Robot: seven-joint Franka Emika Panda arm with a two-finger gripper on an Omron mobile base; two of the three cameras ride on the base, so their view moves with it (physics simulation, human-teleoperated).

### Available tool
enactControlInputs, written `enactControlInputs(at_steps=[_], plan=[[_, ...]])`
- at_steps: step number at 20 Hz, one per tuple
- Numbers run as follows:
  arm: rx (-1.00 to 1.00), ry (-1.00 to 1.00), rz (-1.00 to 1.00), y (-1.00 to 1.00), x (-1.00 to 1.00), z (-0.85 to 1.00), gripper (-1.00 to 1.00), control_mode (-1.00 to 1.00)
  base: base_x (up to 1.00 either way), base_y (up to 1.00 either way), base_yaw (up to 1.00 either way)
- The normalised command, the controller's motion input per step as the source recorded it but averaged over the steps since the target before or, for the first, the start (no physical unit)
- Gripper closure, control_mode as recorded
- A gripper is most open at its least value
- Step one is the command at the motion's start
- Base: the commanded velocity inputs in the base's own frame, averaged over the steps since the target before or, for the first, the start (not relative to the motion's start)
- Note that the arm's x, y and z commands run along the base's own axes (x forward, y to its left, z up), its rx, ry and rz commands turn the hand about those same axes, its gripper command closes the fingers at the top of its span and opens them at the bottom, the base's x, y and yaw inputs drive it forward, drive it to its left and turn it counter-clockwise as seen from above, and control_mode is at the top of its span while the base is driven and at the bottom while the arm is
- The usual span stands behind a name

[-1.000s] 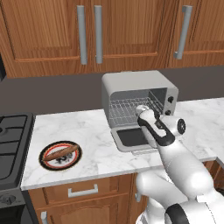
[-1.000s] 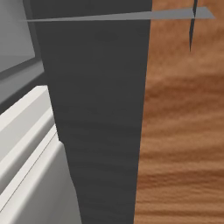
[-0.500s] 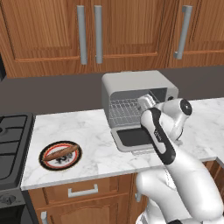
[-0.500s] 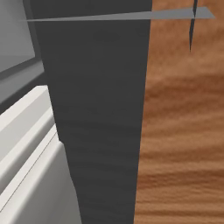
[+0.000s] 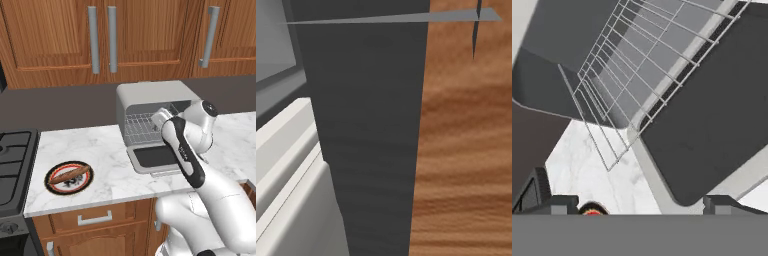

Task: Pull the toaster oven rack outwards. Pick up the baguette from the plate and place it on the toaster oven rack. Close the toaster oven door fully and set the temperature to the lowest setting.

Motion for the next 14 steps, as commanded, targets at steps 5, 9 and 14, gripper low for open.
enactControlInputs(at_steps=[5, 9, 14], plan=[[-0.13, 0.03, 0.24, 0.56, 0.07, -0.16, -1.0, -1.0, 0.0, 0.0, 0.0], [-0.14, 0.0, 0.18, 0.81, 0.1, -0.07, -1.0, -1.0, 0.0, 0.0, 0.0], [-0.18, 0.03, 0.12, 1.0, 0.36, -0.11, -1.0, -1.0, 0.0, 0.0, 0.0]])
